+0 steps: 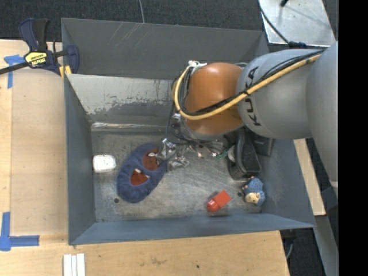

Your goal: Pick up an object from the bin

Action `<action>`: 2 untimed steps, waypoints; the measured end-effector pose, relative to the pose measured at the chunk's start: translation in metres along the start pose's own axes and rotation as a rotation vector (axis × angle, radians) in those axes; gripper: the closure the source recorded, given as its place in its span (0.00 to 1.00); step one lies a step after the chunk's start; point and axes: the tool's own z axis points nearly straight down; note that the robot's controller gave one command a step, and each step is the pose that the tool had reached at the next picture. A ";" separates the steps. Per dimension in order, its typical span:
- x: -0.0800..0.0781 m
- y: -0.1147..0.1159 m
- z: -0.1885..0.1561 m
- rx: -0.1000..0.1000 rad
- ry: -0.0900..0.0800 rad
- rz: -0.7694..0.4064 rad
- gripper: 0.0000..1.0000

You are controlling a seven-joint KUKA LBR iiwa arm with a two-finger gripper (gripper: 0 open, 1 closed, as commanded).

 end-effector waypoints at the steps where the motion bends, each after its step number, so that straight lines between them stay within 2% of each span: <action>1: -0.002 0.002 -0.141 -0.009 0.021 -0.021 1.00; 2: -0.006 0.003 -0.057 -0.015 0.035 0.109 1.00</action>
Offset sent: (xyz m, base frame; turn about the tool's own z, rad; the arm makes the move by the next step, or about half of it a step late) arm -0.0072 0.0009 0.1351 -0.0233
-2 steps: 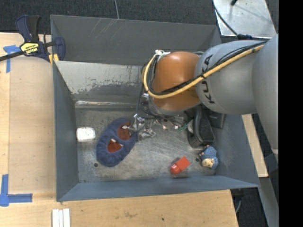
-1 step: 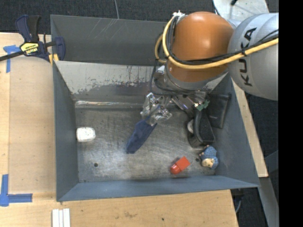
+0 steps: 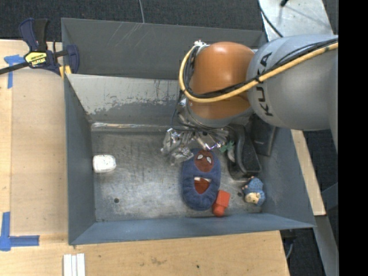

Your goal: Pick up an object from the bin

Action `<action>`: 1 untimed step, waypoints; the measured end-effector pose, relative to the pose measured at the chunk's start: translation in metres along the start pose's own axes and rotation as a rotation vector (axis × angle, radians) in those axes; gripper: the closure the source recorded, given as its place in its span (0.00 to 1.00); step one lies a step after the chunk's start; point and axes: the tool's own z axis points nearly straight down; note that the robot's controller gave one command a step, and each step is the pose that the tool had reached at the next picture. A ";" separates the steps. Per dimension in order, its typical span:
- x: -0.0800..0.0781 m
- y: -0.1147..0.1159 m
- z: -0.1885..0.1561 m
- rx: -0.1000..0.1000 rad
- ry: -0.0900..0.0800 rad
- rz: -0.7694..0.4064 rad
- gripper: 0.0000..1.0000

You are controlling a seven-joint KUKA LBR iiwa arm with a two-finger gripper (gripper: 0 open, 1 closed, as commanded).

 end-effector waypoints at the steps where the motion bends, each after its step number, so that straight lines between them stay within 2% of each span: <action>1: -0.001 -0.001 -0.004 0.003 -0.006 -0.001 0.00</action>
Offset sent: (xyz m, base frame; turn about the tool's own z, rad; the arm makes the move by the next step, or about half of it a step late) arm 0.0000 0.0000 0.0000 0.0000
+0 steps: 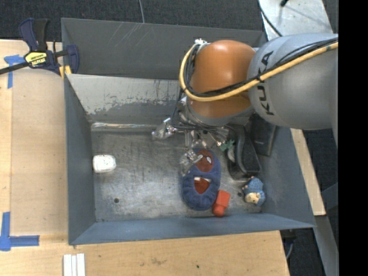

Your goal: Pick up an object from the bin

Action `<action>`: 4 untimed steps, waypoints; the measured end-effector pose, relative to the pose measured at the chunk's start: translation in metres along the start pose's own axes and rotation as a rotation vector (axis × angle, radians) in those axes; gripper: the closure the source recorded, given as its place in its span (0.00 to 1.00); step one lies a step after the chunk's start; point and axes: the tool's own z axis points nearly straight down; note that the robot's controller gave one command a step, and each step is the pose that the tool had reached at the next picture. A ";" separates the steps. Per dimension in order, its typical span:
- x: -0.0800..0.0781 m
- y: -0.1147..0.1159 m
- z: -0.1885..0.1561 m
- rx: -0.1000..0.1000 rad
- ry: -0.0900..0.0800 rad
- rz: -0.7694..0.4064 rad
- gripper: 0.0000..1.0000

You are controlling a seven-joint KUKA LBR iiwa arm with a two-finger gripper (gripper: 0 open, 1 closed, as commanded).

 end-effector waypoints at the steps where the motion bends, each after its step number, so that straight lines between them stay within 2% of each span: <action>1: 0.086 -0.035 0.036 -0.001 0.010 -0.086 0.00; 2: 0.084 -0.048 0.076 -0.006 0.003 -0.264 0.00; 3: 0.084 -0.049 0.074 -0.004 0.006 -0.267 1.00; 4: 0.089 -0.062 0.038 0.001 0.000 -0.819 1.00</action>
Offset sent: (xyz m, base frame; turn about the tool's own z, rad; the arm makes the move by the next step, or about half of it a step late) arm -0.0540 -0.0686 -0.0341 -0.0934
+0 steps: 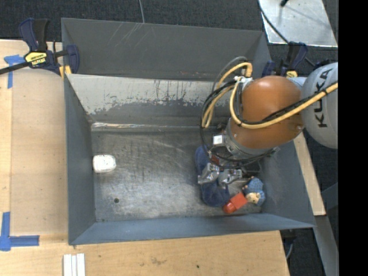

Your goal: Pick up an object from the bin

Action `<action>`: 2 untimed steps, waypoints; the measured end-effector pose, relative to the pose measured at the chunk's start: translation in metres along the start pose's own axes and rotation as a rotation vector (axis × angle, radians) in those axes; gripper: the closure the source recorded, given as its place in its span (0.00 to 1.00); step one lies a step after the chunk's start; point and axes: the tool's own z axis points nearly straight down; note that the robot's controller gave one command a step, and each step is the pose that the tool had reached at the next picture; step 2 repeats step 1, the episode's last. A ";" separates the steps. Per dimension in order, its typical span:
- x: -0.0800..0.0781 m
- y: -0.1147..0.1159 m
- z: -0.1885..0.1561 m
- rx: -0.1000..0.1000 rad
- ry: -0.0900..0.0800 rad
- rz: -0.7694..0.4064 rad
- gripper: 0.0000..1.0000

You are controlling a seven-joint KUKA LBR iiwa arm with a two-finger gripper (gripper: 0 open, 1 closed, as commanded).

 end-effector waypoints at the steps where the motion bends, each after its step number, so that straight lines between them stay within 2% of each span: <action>1: 0.013 -0.012 -0.103 0.006 0.000 -0.004 1.00; 2: 0.013 -0.012 -0.103 0.006 0.000 -0.004 1.00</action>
Offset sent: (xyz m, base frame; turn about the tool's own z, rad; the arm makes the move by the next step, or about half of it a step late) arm 0.0062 -0.0143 0.0985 -0.0075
